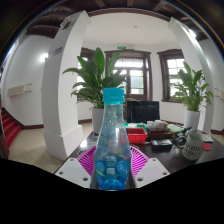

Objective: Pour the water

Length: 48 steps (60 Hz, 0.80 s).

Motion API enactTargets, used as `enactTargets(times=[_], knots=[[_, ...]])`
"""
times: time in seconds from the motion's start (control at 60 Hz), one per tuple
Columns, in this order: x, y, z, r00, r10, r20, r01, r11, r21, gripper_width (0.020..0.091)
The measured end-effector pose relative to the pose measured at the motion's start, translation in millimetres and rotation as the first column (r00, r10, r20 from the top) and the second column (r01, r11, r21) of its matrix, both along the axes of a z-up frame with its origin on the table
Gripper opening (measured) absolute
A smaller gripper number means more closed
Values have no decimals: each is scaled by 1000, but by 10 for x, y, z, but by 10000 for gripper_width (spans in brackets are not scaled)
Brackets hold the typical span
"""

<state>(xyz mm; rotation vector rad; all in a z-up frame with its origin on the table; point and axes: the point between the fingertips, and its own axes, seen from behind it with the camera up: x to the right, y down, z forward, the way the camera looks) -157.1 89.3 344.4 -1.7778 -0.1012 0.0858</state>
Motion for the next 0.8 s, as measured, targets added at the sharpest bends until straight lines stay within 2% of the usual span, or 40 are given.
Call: enactTargets(times=[0.267, 0.4, 0.45, 0.533, 0.633, 0.8], knots=[[283, 588, 431, 999, 12, -51, -14, 999, -43, 433], [720, 942, 869, 956, -48, -289, 26, 996, -80, 436], [738, 1125, 1173, 905, -71, -420, 43, 996, -76, 437], [1048, 1547, 1545, 765, -119, -633, 86, 993, -83, 434], [1323, 1983, 2100, 513, -131, -848, 130, 989, -74, 432], [1778, 2523, 2715, 35, -108, -993, 204, 974, -99, 432]])
